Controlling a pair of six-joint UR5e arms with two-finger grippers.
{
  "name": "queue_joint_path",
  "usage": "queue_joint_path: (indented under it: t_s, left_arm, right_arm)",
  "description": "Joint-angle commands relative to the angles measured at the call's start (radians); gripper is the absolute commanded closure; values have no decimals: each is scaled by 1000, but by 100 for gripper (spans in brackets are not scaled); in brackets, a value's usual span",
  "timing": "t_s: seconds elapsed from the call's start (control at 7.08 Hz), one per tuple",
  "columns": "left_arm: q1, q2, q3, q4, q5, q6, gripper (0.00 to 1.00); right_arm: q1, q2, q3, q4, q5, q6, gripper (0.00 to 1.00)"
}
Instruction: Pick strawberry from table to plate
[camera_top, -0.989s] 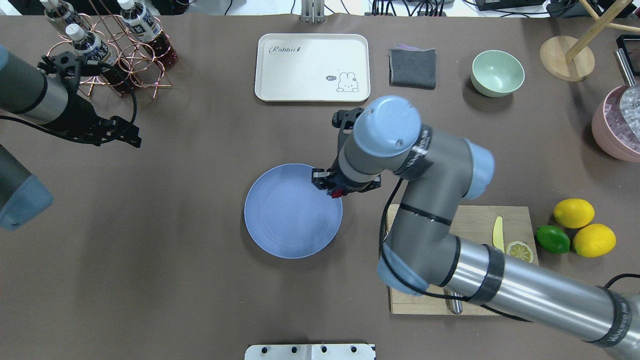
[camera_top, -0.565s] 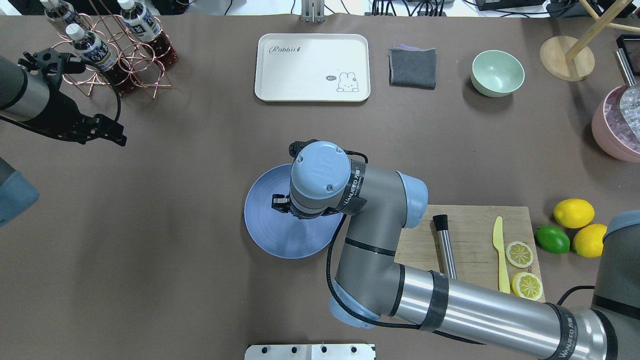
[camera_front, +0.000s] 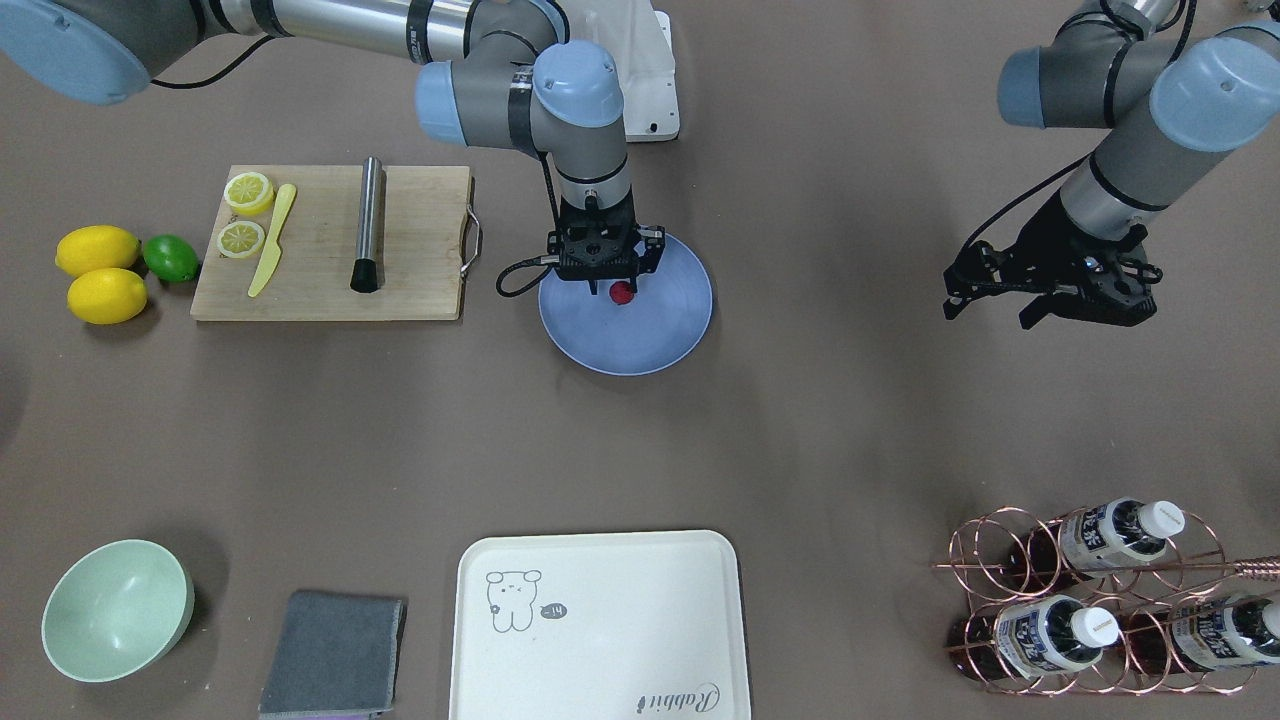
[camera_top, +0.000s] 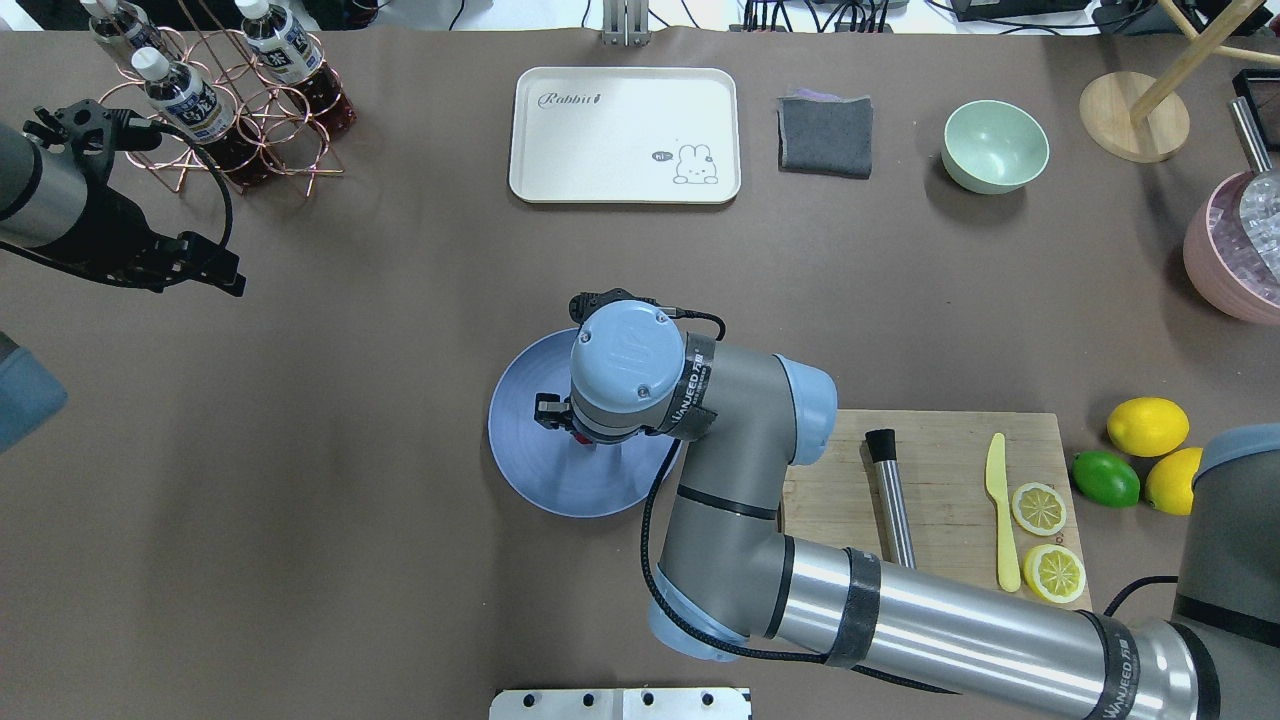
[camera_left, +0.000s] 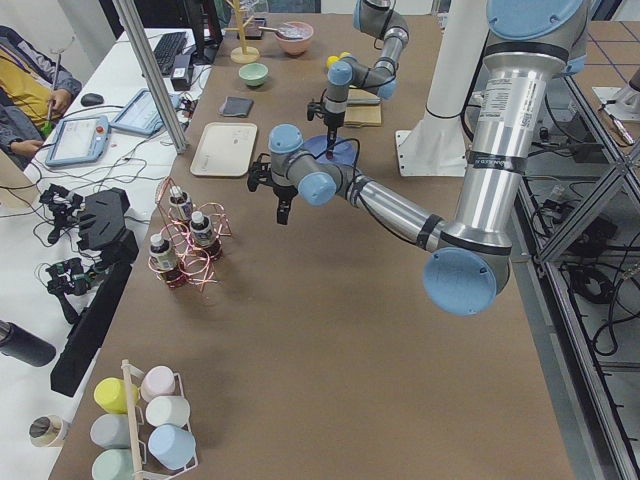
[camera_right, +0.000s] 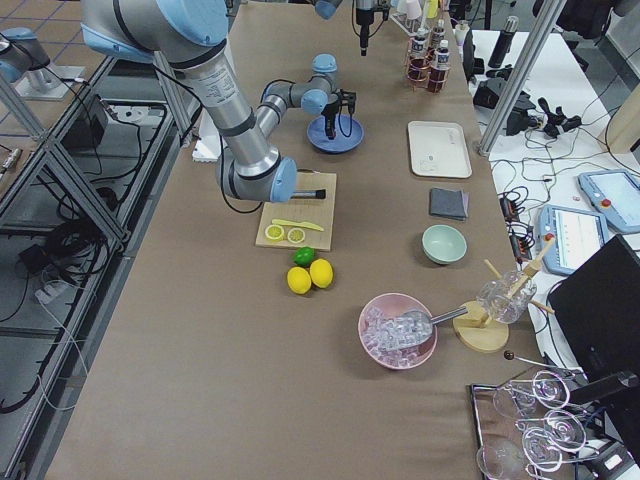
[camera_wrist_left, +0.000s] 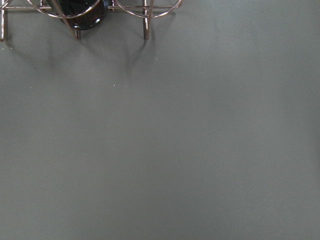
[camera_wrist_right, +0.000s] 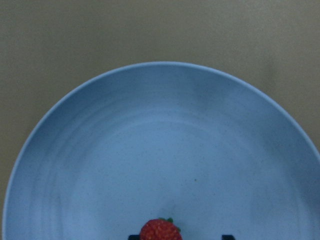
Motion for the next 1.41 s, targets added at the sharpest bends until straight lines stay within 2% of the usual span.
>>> queue_joint_path:
  t_s: [0.0,0.14,0.28,0.42,0.57,0.85,1.13,1.27]
  left_arm:
    - [-23,-7,-28,62,-16,3,3]
    - [-81,-13,-66,144,-42,54,3]
    - [-131,-11,-100,232,-43,163,3]
    - [-196,-17,-115,346,-43,281,3]
    - [-253,-5,-115,395,-43,393,3]
    - [-362,39,-97,438,-43,562,3]
    - [-405,84,-94,443,-49,570,3]
    - [-431,93,-91,467,-100,573,3]
  right_arm:
    - [99,-68,130,-31,96,-10,0]
    - [210,-171,232,-42,183,-102,0]
    - [342,-264,287,-72,286,-248,0]
    - [491,-350,313,-94,390,-404,0]
    - [632,-462,331,-100,485,-592,0]
    - [838,-645,313,-150,522,-942,0]
    - [1044,-707,312,-338,522,-1164,0]
    - [1092,-709,297,-395,510,-1212,0]
